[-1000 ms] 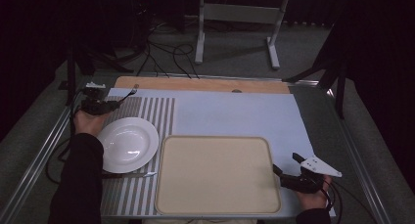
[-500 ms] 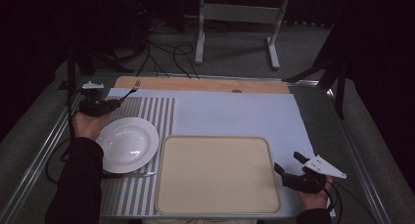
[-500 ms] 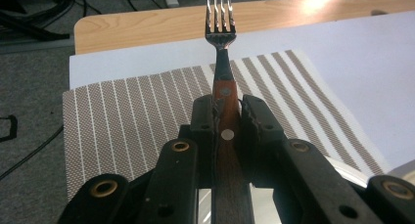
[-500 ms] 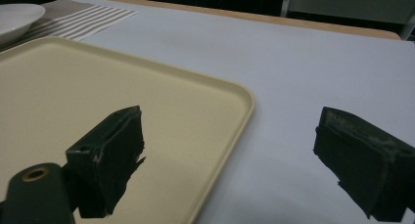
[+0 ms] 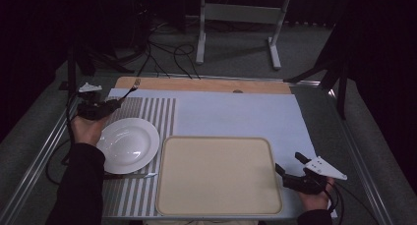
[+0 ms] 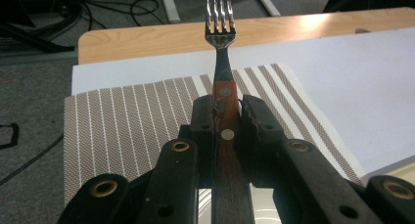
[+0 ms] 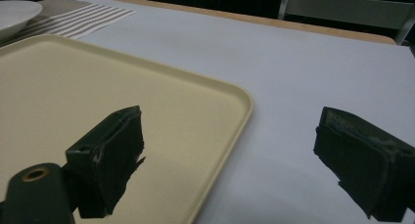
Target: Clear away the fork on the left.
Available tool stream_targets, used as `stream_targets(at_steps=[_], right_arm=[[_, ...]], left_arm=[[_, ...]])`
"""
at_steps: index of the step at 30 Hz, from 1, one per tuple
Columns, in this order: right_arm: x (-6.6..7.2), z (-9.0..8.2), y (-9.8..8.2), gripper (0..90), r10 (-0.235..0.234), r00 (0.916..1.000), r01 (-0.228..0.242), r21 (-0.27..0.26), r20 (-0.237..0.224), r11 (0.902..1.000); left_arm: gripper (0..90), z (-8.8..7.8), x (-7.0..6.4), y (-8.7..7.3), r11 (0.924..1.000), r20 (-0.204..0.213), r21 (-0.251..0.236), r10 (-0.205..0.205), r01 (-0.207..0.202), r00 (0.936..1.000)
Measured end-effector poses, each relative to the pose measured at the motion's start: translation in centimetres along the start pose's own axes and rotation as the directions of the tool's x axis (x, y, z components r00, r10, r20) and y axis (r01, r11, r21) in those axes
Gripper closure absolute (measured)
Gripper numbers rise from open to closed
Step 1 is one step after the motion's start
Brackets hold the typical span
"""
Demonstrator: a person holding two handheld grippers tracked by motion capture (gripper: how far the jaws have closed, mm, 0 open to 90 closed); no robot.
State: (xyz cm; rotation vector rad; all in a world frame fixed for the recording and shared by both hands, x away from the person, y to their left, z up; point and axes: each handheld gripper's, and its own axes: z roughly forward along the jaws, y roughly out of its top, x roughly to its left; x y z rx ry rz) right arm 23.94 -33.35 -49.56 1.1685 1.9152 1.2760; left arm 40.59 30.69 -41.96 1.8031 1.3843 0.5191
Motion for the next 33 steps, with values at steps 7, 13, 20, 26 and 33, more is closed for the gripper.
stream_targets(at_steps=[7, 13, 20, 26, 33], right_arm=[[0.1, 0.1, 0.0, 10.6, -0.008, 1.0000, 0.008, 0.000, -0.001, 1.0000], [0.1, 0.0, 0.0, 10.6, -0.009, 1.0000, 0.009, -0.003, 0.000, 1.0000], [0.2, 0.1, 0.0, 10.6, -0.011, 0.9999, 0.011, 0.000, -0.002, 0.9999], [0.2, 0.2, 0.1, 10.6, -0.012, 0.9999, 0.012, -0.001, -0.004, 0.9999], [0.2, 0.2, 0.1, 10.6, -0.013, 0.9999, 0.013, 0.000, -0.007, 0.9999]], left_arm=[[77.5, -1.3, -0.7, -0.1, 0.9992, -0.002, -0.036, 0.016, -0.016, 0.9999], [77.6, -1.8, -1.2, -0.3, 0.9986, -0.006, -0.051, 0.014, -0.014, 0.9999], [77.5, -2.1, -2.4, -1.0, 0.9971, 0.000, -0.075, 0.008, -0.008, 1.0000], [77.6, -2.3, -3.5, -1.3, 0.9958, -0.004, -0.086, 0.032, -0.032, 0.9995], [77.5, -2.6, -4.8, -1.4, 0.9938, -0.006, -0.097, 0.054, -0.054, 0.9985]])
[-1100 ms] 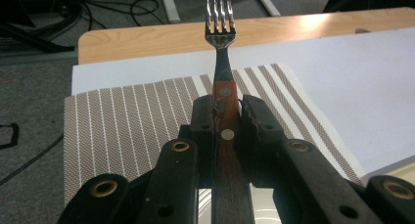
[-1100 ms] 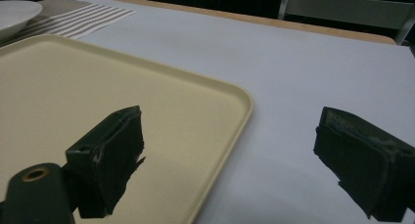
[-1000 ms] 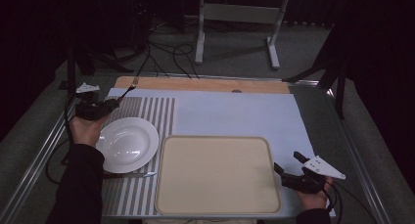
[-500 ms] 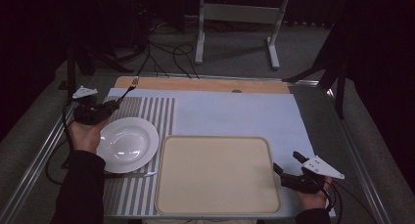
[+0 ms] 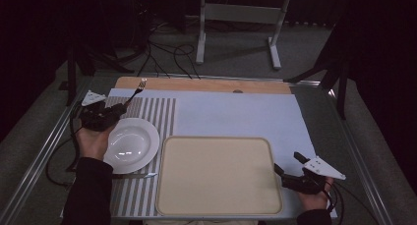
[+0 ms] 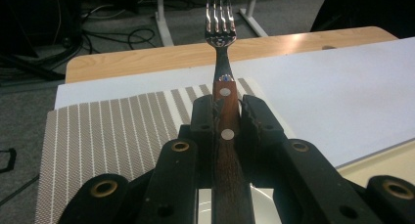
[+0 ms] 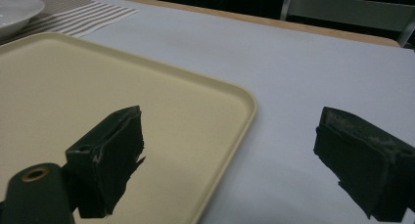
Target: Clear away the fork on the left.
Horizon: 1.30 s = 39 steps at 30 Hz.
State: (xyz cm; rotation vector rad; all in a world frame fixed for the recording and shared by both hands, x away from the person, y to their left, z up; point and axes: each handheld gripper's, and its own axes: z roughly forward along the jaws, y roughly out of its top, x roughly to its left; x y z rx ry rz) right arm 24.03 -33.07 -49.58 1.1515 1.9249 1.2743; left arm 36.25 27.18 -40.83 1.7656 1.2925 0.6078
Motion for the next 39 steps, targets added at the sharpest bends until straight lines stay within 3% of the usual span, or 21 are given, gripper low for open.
stream_targets(at_steps=[14, 19, 30, 39], right_arm=[[0.1, 0.1, 0.0, 10.6, -0.002, 1.0000, 0.002, 0.004, -0.004, 1.0000], [0.1, 0.2, 0.0, 10.6, -0.002, 1.0000, 0.002, 0.006, -0.009, 1.0000], [0.1, 0.2, 0.0, 10.6, -0.004, 0.9999, 0.004, 0.007, -0.010, 1.0000], [0.1, 0.2, 0.0, 10.6, -0.005, 0.9999, 0.006, 0.006, -0.011, 1.0000]], left_arm=[[77.5, -0.8, -2.0, -0.4, 0.9994, -0.007, -0.033, 0.013, -0.013, 0.9999], [77.5, -1.0, -2.7, -0.9, 0.9987, -0.001, -0.052, -0.002, 0.002, 1.0000], [77.5, -1.1, -4.5, -2.0, 0.9973, -0.013, -0.072, 0.016, -0.017, 0.9998], [77.5, -1.4, -5.2, -3.3, 0.9951, -0.018, -0.098, -0.016, 0.014, 0.9997]])
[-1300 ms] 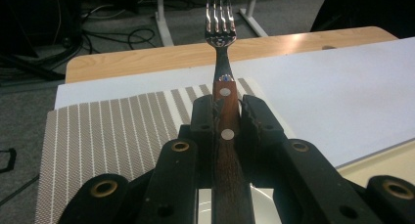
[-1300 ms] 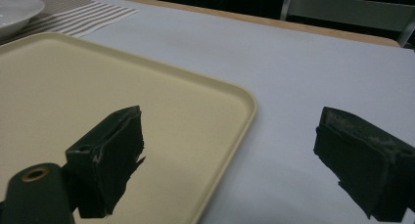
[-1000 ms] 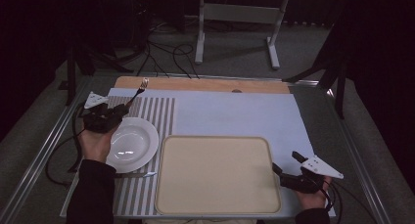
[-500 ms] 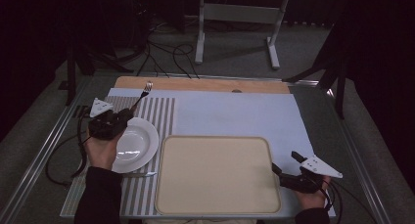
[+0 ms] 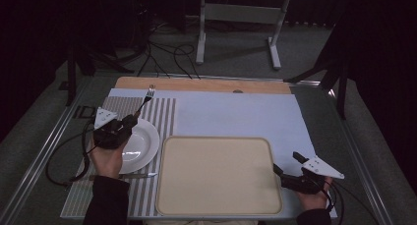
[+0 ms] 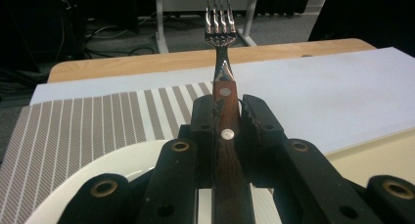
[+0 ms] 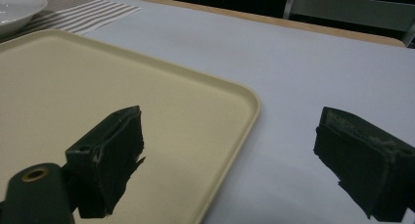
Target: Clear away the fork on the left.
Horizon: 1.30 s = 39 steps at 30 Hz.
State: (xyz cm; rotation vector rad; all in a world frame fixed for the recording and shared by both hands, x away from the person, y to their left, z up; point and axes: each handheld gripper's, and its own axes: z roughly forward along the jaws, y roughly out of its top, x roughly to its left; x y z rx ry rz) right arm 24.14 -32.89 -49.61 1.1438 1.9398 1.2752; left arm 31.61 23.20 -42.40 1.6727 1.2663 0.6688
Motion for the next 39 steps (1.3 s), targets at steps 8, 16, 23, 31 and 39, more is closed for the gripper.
stream_targets(at_steps=[8, 16, 23, 31, 39], right_arm=[[0.0, 0.0, 0.0, 10.6, -0.003, 1.0000, 0.003, 0.002, 0.000, 1.0000], [0.0, 0.0, 0.0, 10.6, -0.004, 1.0000, 0.004, 0.003, -0.001, 1.0000], [0.0, 0.0, 0.0, 10.6, -0.004, 1.0000, 0.004, 0.004, -0.001, 1.0000], [0.0, 0.1, 0.0, 10.6, -0.008, 1.0000, 0.008, 0.007, -0.002, 0.9999], [0.1, 0.3, 0.1, 10.6, -0.007, 0.9999, 0.007, 0.007, -0.008, 1.0000]], left_arm=[[77.5, -0.2, -0.9, -0.8, 0.9997, 0.015, -0.009, -0.024, 0.024, 0.9996], [77.5, -0.6, -1.8, -1.5, 0.9997, -0.001, -0.014, -0.018, 0.018, 0.9998], [77.4, -0.6, -2.7, -2.1, 0.9999, -0.011, -0.012, -0.010, 0.010, 0.9999], [77.4, -0.7, -3.6, -2.9, 0.9999, -0.025, -0.005, -0.014, 0.014, 0.9996], [77.5, -1.1, -4.9, -3.5, 0.9999, -0.015, -0.001, -0.014, 0.014, 0.9998]])
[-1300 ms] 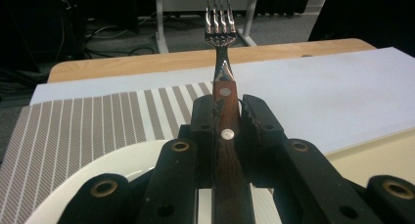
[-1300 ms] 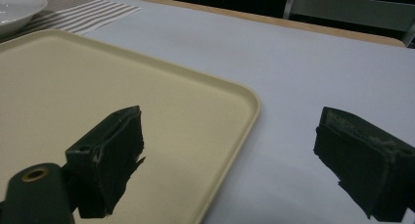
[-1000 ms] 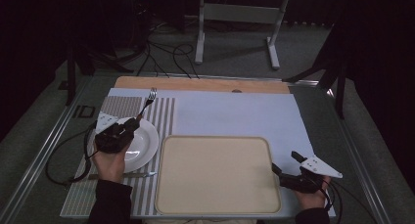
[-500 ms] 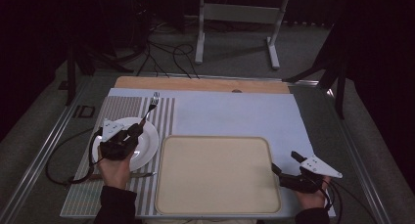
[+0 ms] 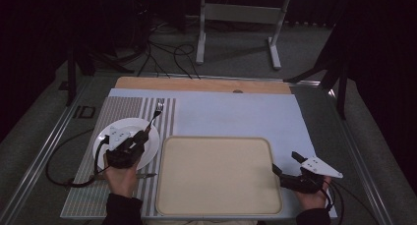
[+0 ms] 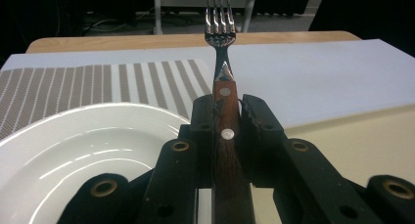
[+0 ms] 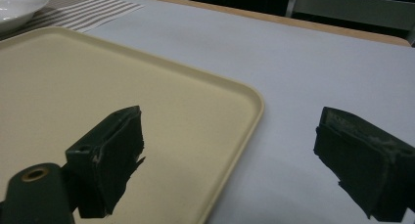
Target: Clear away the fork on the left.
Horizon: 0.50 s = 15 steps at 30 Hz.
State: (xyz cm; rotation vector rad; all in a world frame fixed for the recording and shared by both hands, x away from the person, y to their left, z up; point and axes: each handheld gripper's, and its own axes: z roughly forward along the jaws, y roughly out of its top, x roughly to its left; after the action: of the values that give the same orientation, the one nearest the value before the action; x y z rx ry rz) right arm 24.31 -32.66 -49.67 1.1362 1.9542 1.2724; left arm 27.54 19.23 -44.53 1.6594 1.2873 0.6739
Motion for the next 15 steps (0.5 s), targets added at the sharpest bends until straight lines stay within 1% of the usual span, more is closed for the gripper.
stream_targets(at_steps=[2, 4, 10, 15], right_arm=[[0.0, 0.0, 0.0, 10.6, -0.001, 1.0000, 0.001, 0.002, 0.003, 1.0000], [0.0, 0.0, 0.0, 10.6, -0.001, 1.0000, 0.001, 0.002, 0.003, 1.0000], [0.0, -0.1, 0.0, 10.6, -0.002, 1.0000, 0.002, -0.001, 0.002, 1.0000], [0.0, 0.0, 0.0, 10.6, -0.003, 1.0000, 0.003, 0.000, 0.002, 1.0000]], left_arm=[[77.4, -0.1, -0.3, -0.1, 1.0000, 0.001, -0.005, 0.002, -0.002, 1.0000], [77.4, -0.2, -0.7, -0.2, 0.9999, -0.001, -0.003, 0.012, -0.012, 0.9999], [77.4, -0.3, -1.6, -0.6, 0.9999, -0.002, -0.010, 0.007, -0.007, 1.0000], [77.4, -0.4, -2.2, -1.1, 0.9998, -0.009, -0.008, 0.019, -0.019, 0.9998]])
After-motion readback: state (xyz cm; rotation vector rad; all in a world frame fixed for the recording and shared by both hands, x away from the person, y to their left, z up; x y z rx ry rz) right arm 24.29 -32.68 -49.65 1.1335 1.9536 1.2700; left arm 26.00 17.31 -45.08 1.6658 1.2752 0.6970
